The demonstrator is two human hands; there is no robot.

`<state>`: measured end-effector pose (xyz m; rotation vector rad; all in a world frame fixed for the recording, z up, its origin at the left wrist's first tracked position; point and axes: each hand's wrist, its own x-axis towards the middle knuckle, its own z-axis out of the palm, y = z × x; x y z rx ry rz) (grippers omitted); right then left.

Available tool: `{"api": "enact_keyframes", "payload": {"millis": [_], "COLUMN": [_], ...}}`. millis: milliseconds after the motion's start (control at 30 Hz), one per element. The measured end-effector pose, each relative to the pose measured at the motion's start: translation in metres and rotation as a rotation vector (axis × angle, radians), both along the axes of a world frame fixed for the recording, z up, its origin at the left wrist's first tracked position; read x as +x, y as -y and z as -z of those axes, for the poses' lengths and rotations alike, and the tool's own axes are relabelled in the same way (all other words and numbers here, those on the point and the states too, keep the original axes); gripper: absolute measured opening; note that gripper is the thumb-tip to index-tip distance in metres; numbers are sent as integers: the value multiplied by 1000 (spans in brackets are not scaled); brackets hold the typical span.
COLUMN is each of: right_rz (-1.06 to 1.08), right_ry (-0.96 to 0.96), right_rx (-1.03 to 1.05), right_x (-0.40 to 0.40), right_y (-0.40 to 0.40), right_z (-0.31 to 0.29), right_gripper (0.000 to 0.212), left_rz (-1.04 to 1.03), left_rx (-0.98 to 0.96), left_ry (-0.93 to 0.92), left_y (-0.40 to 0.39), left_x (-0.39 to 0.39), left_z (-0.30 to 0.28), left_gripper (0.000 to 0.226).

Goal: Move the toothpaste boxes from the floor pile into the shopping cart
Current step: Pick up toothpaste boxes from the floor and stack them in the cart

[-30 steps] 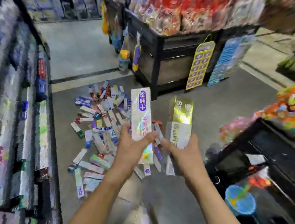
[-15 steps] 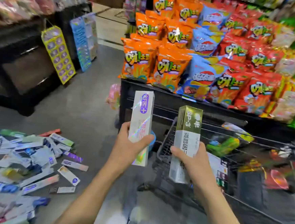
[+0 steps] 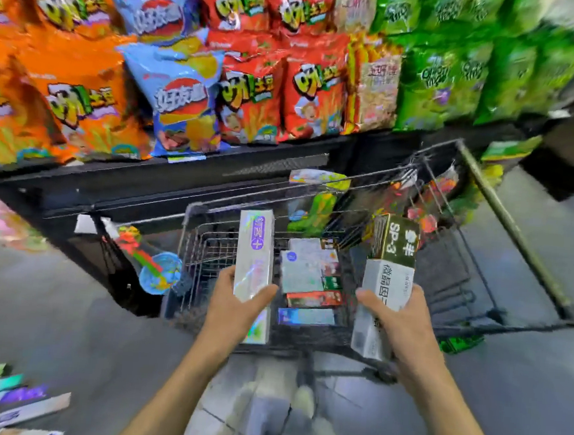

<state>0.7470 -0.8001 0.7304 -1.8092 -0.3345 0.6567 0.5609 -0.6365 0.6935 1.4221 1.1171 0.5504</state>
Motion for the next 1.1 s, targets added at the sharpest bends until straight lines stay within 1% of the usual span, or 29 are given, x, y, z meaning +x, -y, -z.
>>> {"api": "enact_keyframes", "payload": {"millis": [100,200,267,300,433,500,600,700,800,867,933,967,1000,1033,1100], "right_rz": [-25,-118,-164,-171,-137,-99,-50,-27,-12,15,42,48,54,57,64], "right_ry": [-25,-36,-69,-89,-140,-185,-213,-256,-273,-276,-270,-265,-261,-259,-259], "right_rx": [-30,-75,-97,-96,-89,-98,-91,-67,-80,-91,-114,-123,-129,-131,-122], "right_x": [51,95,116,124,149,157,164,166,165,165,165,166,166,167,167], "right_y": [-7,-19,-27,-30,-38,-41,-47,-51,-54,-57,-60,-62,-64,-66,-69], "right_z": [17,37,49,56,86,101,125,145,160,168,171,172,173,173,171], "right_gripper": [51,45,50,52,50,53,58,61,56,62,68,66,63,59,53], "left_rz": [12,41,60,67,118,191,336,460,591,658,723,747,748,747,726], "left_rx": [-54,-63,-41,-33,-67,-74,8,-2,-43,-89,-134,-157,-191,-216,-241], "left_ry": [-81,-168,-235,-268,-398,-466,-586,-692,-790,-815,-828,-817,-784,-729,-684], "left_y": [-8,-19,-28,-32,-47,-52,-60,-70,-76,-79,-84,-85,-87,-87,-86], "left_x": [49,84,100,107,126,133,141,145,143,143,142,145,145,147,154], "left_z": [24,52,68,77,122,148,188,228,272,293,312,316,326,331,338], "left_gripper": [56,50,44,43,45,43,41,50,61,63,81,90,92,86,65]}}
